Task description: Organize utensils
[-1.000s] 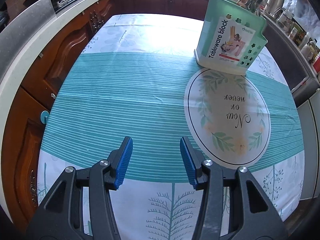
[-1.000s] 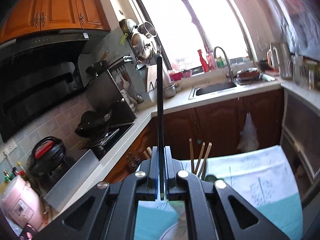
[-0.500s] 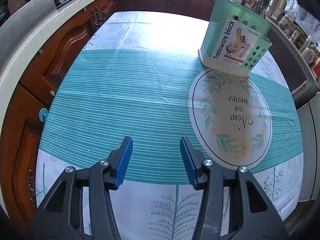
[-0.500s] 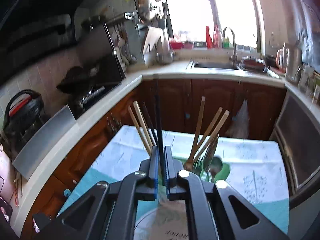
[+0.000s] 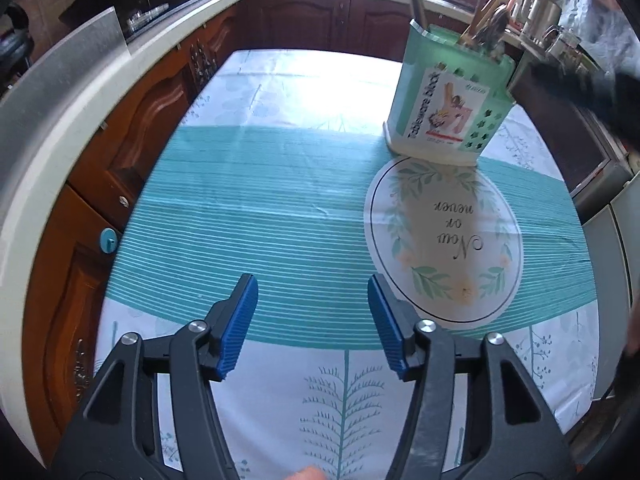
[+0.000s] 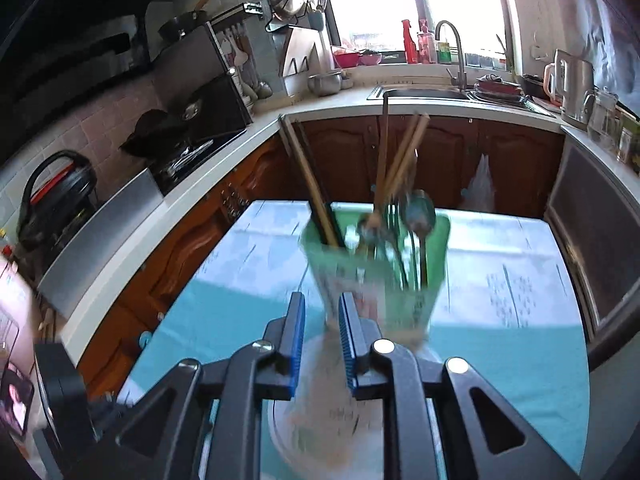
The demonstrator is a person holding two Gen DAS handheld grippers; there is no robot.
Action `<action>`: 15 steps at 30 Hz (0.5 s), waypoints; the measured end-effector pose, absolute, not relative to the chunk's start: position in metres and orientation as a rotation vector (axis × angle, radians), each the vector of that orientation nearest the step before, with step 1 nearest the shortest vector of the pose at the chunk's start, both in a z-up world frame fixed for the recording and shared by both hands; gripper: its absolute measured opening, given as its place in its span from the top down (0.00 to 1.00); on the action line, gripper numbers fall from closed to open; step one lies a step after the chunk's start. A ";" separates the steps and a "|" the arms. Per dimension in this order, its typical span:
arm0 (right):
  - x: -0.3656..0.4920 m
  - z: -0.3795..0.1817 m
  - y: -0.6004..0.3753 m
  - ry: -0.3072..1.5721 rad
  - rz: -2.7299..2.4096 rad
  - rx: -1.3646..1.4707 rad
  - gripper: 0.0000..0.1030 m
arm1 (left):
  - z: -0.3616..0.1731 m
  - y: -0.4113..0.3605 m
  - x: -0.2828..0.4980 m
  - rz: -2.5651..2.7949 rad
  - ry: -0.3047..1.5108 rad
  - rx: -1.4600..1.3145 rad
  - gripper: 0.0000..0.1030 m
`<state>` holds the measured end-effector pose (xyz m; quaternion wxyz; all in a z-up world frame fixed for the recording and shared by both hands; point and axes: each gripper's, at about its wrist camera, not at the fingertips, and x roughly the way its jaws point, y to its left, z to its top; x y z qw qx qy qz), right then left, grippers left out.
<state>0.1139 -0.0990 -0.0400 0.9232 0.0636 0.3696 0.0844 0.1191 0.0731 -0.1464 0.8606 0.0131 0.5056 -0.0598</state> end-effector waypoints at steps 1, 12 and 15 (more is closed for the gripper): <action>0.104 -0.041 -0.099 0.760 0.171 0.123 0.83 | -0.140 0.072 0.114 -0.116 1.050 0.036 0.43; -0.002 -0.026 -0.102 0.746 0.101 0.191 0.52 | -0.076 0.061 0.053 -0.152 0.921 0.037 0.19; -0.019 -0.023 -0.102 0.765 0.101 0.205 0.50 | -0.064 0.056 0.037 -0.156 0.897 0.040 0.19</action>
